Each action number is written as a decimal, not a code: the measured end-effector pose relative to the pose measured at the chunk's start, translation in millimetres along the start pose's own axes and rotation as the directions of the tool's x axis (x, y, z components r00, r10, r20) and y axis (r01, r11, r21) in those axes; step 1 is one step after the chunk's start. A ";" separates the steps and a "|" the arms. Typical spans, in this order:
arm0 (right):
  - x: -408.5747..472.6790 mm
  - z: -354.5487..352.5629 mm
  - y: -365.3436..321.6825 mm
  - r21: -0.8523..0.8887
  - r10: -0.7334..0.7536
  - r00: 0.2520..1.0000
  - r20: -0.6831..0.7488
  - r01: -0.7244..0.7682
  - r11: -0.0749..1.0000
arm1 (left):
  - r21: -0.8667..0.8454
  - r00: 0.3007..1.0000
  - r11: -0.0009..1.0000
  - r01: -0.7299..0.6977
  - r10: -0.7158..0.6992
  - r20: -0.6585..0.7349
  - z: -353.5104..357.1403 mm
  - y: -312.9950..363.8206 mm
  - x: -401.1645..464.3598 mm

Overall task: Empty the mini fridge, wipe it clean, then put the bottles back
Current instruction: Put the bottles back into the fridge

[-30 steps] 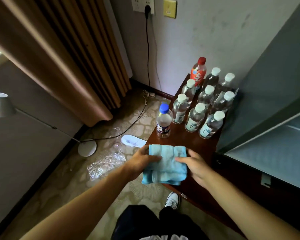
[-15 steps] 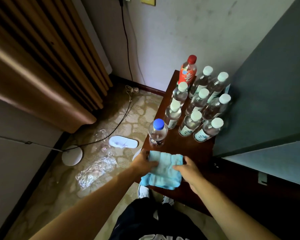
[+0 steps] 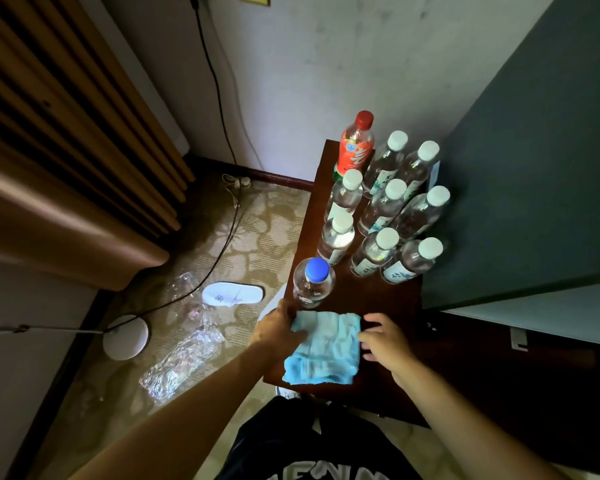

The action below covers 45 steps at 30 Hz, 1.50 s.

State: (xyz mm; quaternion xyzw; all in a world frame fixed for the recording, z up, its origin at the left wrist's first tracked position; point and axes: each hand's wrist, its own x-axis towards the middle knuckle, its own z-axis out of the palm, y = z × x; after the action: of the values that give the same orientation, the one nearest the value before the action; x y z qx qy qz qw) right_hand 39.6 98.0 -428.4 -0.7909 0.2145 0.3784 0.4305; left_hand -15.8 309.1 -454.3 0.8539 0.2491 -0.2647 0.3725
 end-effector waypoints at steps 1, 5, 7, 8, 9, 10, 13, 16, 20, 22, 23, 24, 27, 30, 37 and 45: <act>-0.6 -1.7 -2.5 -0.023 -0.019 1.000 -0.023 0.018 1.000 | -0.004 1.000 1.000 -0.002 0.002 -0.017 -1.4 0.8 1.7; -11.4 -5.4 -19.1 -0.169 -0.176 0.979 -0.108 0.156 0.973 | -0.036 0.993 0.998 -0.057 0.053 -0.103 -9.0 10.2 6.8; -24.9 -2.4 -33.0 -0.132 -0.296 0.953 -0.070 0.286 0.949 | -0.050 0.983 0.989 -0.136 0.129 -0.128 -12.9 13.9 9.2; -32.4 -0.4 -40.2 -0.111 -0.361 0.932 -0.029 0.356 0.928 | -0.044 0.977 0.983 -0.176 0.169 -0.133 -14.5 15.5 9.3; -39.7 2.7 -46.9 -0.087 -0.415 0.909 0.024 0.416 0.905 | -0.031 0.970 0.977 -0.212 0.206 -0.132 -15.1 16.8 8.5; -47.5 6.4 -53.7 -0.054 -0.465 0.882 0.074 0.470 0.881 | -0.016 0.961 0.968 -0.250 0.246 -0.127 -15.5 18.8 6.7; -64.7 18.8 -68.9 0.064 -0.607 0.786 0.119 0.604 0.794 | 0.060 0.930 0.936 -0.347 0.352 -0.102 -12.3 25.5 0.1; -74.0 24.9 -81.8 -0.006 -0.660 0.751 -0.022 0.660 0.752 | 0.156 0.876 0.883 -0.444 0.464 -0.133 -12.6 32.2 -4.1; -80.4 15.3 -78.0 -0.014 -0.675 0.713 -0.190 0.686 0.728 | 0.077 0.821 0.847 -0.526 0.530 -0.214 -16.1 41.3 -15.9; -83.6 4.3 -76.3 0.084 -0.657 0.715 -0.239 0.689 0.720 | 0.088 0.786 0.822 -0.563 0.566 -0.249 -18.7 46.2 -18.1; -84.6 -1.8 -76.0 0.151 -0.637 0.723 -0.267 0.685 0.713 | 0.106 0.776 0.814 -0.570 0.577 -0.254 -20.4 48.6 -18.3; -86.4 -8.5 -75.2 0.227 -0.612 0.736 -0.290 0.674 0.703 | 0.119 0.772 0.811 -0.573 0.583 -0.253 -21.7 51.0 -18.2; -96.1 -30.3 -69.7 0.409 -0.537 0.783 -0.315 0.622 0.667 | 0.099 0.781 0.811 -0.576 0.582 -0.226 -22.6 57.0 -19.8; -111.5 -57.1 -57.7 0.488 -0.501 0.787 -0.360 0.616 0.618 | 0.020 0.785 0.801 -0.598 0.590 -0.185 -20.1 67.9 -27.0; -142.7 -129.1 -32.9 0.574 -0.285 0.757 -0.587 0.638 0.513 | -0.170 0.731 0.711 -0.683 0.660 -0.174 0.9 130.7 -56.7; -151.2 -223.6 8.3 0.551 -0.141 0.641 -0.755 0.736 0.394 | -0.120 0.587 0.576 -0.808 0.771 -0.249 50.6 196.0 -106.8</act>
State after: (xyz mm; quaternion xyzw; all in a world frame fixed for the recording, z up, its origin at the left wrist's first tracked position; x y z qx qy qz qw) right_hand 32.5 -93.0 -237.6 -0.5882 0.2559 -0.1801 0.7457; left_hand 14.1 128.6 -316.7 0.8471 -0.1004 0.0324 0.5209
